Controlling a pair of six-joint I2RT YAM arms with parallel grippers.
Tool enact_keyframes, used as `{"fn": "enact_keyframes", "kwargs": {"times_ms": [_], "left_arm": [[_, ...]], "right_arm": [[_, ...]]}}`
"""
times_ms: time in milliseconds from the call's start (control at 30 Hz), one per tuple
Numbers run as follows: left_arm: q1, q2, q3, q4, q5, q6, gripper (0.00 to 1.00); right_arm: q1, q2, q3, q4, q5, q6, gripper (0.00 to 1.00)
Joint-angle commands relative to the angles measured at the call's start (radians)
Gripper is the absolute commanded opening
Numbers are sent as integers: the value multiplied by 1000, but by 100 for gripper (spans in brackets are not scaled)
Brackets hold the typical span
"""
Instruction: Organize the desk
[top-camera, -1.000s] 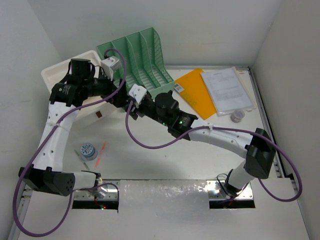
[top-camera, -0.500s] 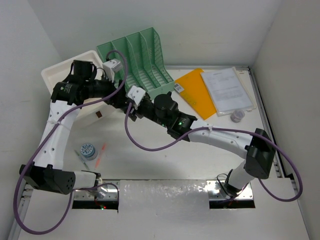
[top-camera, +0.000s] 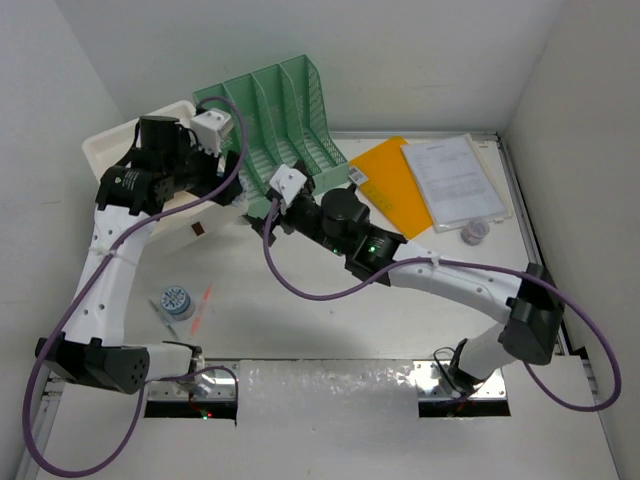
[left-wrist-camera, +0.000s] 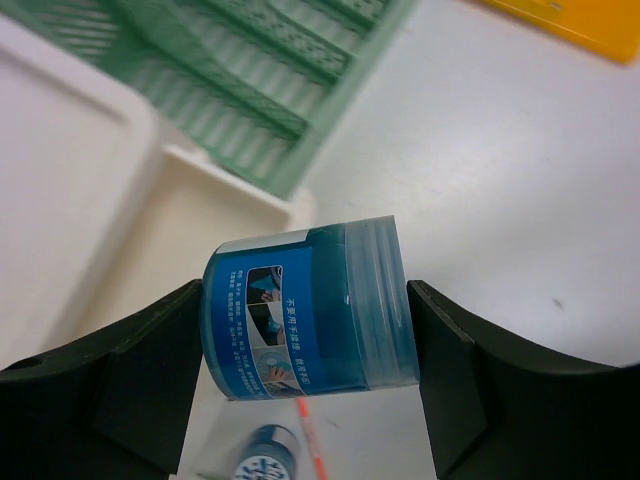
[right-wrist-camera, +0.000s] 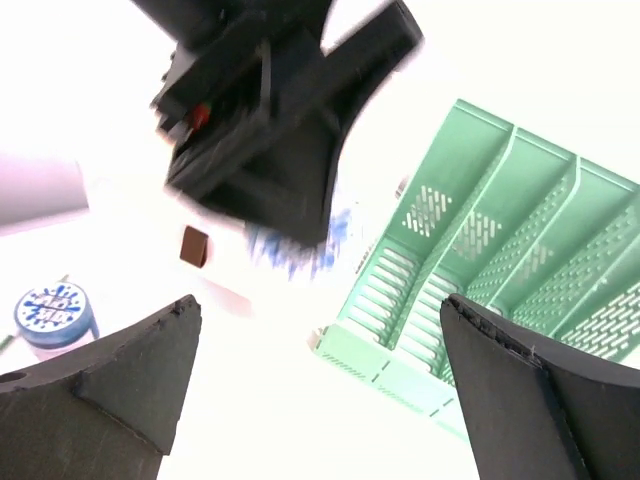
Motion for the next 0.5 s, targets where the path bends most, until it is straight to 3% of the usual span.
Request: {"fn": "enact_keyframes", "kwargs": {"times_ms": [0, 100, 200, 467], "left_arm": [[7, -71, 28, 188, -263, -11, 0], [11, -75, 4, 209, -309, 6, 0], [11, -72, -51, 267, -252, 67, 0], [14, 17, -16, 327, -269, 294, 0]], "right_arm": [[-1, -95, -45, 14, 4, 60, 99], [-2, -154, -107, 9, 4, 91, 99], [-2, -201, -180, 49, 18, 87, 99], [-2, -264, -256, 16, 35, 68, 99]]}}
